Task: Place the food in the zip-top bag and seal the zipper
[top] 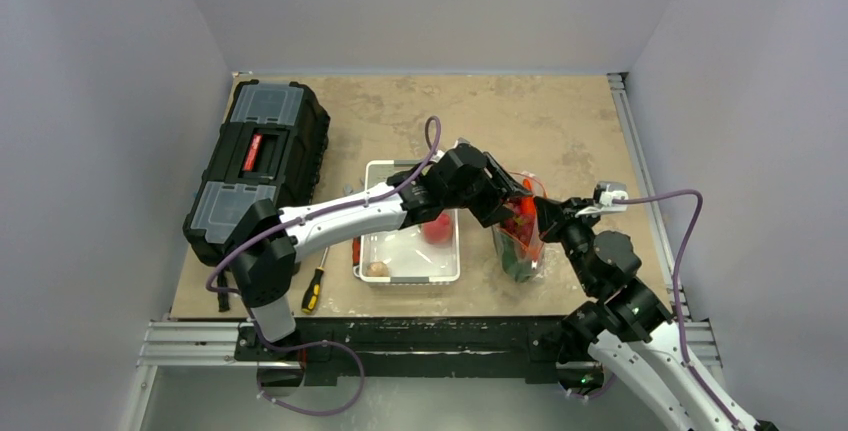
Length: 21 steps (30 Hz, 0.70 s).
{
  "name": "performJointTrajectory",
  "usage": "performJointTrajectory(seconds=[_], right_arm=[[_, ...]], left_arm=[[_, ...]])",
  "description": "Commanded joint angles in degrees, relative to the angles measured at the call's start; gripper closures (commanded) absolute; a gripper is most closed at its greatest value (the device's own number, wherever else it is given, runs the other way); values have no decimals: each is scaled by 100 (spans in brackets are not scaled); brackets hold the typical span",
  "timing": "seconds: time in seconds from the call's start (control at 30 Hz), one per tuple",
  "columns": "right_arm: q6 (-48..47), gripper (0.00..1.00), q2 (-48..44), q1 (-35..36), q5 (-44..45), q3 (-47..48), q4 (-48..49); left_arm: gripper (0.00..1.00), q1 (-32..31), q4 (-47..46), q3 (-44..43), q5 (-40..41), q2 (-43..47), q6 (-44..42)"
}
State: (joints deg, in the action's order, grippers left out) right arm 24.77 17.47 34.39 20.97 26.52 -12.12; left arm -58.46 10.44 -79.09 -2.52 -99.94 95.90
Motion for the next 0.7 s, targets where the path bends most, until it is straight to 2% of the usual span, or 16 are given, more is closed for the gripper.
performJointTrajectory(seconds=[0.0, 0.13, 0.27, 0.43, 0.67], right_arm=[[-70, 100, -31, 15, -37, -9, 302], [-65, 100, -32, 8, 9, 4, 265], [-60, 100, -1, 15, 26, 4, 277], [-52, 100, 38, 14, 37, 10, 285], [-52, 100, 110, 10, 56, 11, 309]], left_arm=[[41, 36, 279, -320, 175, 213, -643], [41, 35, 587, -361, 197, 481, -1323], [41, 57, 859, -325, 191, 893, -2347], [40, 82, 477, 429, 313, 1855, -3859], [29, 96, 1363, 1370, 1173, 2985, -5236]])
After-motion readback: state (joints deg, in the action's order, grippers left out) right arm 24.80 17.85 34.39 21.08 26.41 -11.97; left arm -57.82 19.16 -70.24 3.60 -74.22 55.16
